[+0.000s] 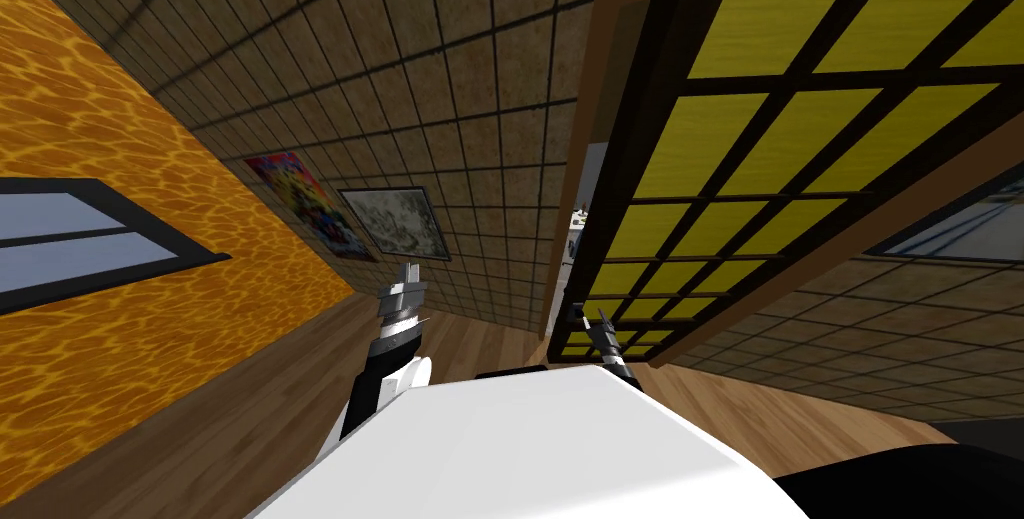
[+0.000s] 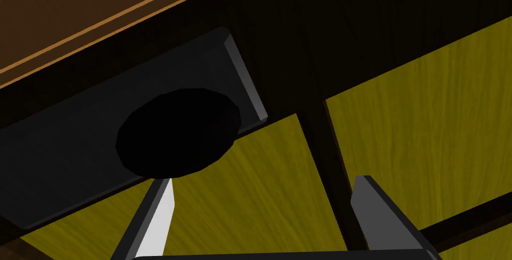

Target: Pull the door open

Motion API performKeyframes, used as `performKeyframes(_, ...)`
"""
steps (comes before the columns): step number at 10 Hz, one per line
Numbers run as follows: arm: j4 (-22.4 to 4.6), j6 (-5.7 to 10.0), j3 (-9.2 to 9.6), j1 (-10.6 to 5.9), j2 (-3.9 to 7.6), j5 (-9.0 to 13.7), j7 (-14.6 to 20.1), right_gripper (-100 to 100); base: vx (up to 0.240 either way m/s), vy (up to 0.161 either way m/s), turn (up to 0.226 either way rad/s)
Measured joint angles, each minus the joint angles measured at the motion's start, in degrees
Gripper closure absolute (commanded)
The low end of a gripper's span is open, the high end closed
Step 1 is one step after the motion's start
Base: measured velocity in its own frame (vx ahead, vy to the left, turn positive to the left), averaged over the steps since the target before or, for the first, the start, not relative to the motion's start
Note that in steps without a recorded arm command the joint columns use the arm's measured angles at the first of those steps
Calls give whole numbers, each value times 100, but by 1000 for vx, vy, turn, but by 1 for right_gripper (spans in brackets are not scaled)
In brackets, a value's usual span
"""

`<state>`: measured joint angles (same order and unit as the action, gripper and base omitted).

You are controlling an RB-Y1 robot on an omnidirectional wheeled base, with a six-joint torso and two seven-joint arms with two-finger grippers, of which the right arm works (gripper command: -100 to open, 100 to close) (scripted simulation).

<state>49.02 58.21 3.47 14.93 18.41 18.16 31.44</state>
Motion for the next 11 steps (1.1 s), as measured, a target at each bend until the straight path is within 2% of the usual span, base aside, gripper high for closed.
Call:
performKeyframes(3,203,-126,59,92,17,178,382,-100,-51,-16,62)
performKeyframes(5,157,-95,119,90,-44,289,595,-100,-49,-30,50)
performKeyframes(8,364,-190,203,223,-15,511,973,-100,-43,-13,59)
performKeyframes(9,226,-138,236,146,-16,550,1115,-100,-58,-15,76)
performKeyframes(10,388,-199,259,250,-28,645,1237,-100,-48,-21,38)
performKeyframes(11,454,-260,283,267,-47,692,1311,-100,-13,-21,3)
